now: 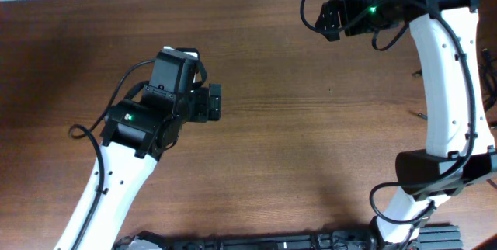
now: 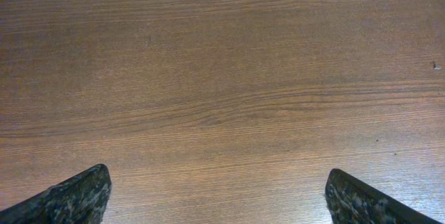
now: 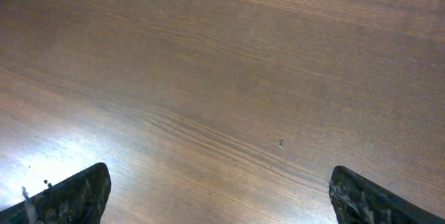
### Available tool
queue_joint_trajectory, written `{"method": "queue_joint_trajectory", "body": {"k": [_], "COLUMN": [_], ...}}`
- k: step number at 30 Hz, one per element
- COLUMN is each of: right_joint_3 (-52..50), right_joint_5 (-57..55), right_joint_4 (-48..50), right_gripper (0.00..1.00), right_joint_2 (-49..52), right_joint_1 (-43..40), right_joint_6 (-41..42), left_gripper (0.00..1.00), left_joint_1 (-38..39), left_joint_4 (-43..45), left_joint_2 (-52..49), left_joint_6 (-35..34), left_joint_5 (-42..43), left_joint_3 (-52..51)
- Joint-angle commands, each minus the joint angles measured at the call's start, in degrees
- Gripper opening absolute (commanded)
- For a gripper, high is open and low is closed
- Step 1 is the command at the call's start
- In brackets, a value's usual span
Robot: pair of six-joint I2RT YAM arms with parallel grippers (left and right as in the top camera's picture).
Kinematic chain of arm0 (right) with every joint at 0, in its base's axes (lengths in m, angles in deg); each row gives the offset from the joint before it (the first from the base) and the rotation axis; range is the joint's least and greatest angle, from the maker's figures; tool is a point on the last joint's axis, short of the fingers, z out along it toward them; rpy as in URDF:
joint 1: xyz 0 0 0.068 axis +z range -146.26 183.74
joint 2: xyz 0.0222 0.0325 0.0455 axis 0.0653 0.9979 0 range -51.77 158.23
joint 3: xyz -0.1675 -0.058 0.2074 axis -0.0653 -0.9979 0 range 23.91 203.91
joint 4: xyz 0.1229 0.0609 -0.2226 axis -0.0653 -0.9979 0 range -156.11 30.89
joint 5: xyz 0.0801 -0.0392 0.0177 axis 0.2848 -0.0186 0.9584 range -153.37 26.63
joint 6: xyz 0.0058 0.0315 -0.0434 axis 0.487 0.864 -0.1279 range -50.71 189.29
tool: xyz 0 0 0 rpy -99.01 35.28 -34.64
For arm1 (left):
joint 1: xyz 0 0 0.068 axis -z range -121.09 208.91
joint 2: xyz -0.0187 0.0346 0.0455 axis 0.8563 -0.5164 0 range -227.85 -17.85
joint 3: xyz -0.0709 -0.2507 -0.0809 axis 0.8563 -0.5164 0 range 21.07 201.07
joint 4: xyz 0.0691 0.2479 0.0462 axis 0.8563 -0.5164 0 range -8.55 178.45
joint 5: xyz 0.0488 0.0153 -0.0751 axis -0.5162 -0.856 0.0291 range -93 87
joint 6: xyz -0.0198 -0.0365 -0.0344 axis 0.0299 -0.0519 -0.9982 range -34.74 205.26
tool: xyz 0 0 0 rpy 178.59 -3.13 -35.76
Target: Untangle cables
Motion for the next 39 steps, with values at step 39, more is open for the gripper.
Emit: {"method": "queue_joint_trajectory", "body": {"k": [39], "right_joint_3": [0.7], "right_joint_5": [0.3], "right_joint_4": [-0.2], "right_gripper": [0.99], "right_joint_2": [-0.2], "right_joint_1": [0.2], "right_joint_6": [-0.4], "left_gripper": [0.99], "left_joint_1": [-2.8], "left_joint_4": [20.1], "left_joint_2": [17.3], "left_joint_6": [0.1], "left_joint_5": [-2.5], "left_joint_3": [-23.9]}}
